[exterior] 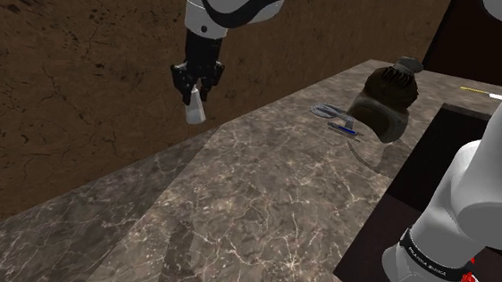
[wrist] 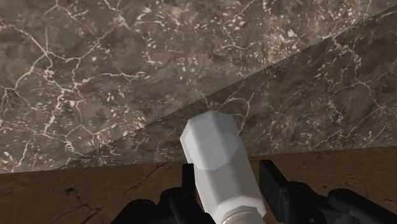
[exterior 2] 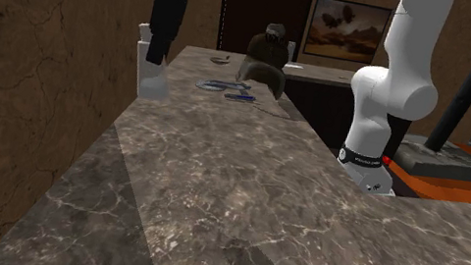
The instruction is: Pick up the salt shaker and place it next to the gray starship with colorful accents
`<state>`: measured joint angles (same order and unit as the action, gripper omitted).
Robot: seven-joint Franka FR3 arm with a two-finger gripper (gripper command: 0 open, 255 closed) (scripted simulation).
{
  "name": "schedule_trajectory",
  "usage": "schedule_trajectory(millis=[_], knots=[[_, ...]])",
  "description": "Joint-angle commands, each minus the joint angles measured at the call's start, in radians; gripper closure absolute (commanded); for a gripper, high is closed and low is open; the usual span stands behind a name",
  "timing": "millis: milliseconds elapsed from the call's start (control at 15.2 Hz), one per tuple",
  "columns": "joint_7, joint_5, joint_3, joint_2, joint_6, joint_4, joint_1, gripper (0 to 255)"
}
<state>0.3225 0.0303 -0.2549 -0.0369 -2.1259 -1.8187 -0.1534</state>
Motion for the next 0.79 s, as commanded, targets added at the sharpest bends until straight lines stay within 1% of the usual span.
schedule_trajectory(millis=[0, 132, 396, 726], knots=[[0.0, 0.001, 0.0, 0.006, 0.027, 0.022, 0.0, 255], [0.0, 0.001, 0.0, 0.007, 0.043, 0.036, 0.0, 255], [-0.107, 0.043, 0.046, 0.058, 0.039, -0.022, 0.048, 255], [-0.24, 0.083, 0.108, 0.099, 0.045, -0.067, 0.103, 255]])
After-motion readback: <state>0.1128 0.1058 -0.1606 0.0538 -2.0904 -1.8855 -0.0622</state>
